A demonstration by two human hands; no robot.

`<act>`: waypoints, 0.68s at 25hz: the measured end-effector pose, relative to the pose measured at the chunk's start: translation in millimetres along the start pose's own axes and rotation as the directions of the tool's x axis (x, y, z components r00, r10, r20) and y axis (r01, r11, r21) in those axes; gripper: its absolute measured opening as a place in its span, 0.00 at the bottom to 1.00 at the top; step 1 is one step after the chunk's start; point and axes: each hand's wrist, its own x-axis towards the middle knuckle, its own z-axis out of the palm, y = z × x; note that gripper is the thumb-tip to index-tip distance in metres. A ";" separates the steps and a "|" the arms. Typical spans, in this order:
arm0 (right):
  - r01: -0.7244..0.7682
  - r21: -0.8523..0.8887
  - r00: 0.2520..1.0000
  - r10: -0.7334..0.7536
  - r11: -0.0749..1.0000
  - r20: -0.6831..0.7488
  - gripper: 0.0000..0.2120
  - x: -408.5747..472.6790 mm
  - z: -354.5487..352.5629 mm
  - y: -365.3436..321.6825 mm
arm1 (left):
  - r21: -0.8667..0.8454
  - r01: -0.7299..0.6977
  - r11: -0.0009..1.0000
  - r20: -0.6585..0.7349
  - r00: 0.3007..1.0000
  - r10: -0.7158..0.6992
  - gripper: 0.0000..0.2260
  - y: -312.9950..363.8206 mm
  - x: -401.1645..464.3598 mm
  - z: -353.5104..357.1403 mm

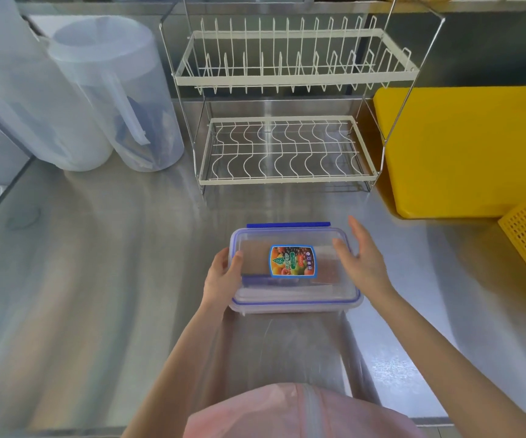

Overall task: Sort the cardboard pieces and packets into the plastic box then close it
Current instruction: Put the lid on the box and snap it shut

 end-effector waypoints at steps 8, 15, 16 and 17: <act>-0.354 0.349 0.930 0.286 0.868 0.233 0.13 -30.4 -6.7 25.9 | -0.100 0.047 0.994 0.081 0.996 -0.039 0.13 -14.8 -17.6 -8.5; -0.375 0.384 0.923 0.303 0.844 0.236 0.11 -15.0 -9.7 13.8 | -0.095 0.016 0.995 0.091 0.996 -0.007 0.09 -2.9 -11.3 -8.4; -0.363 0.385 0.928 0.291 0.849 0.234 0.11 -9.9 -11.2 10.5 | -0.098 0.005 0.995 0.095 0.995 0.004 0.09 2.6 -7.6 -8.7; -0.352 0.386 0.932 0.280 0.853 0.230 0.11 -3.0 -13.3 6.5 | -0.100 -0.009 0.995 0.096 0.995 0.018 0.09 10.0 -2.4 -8.4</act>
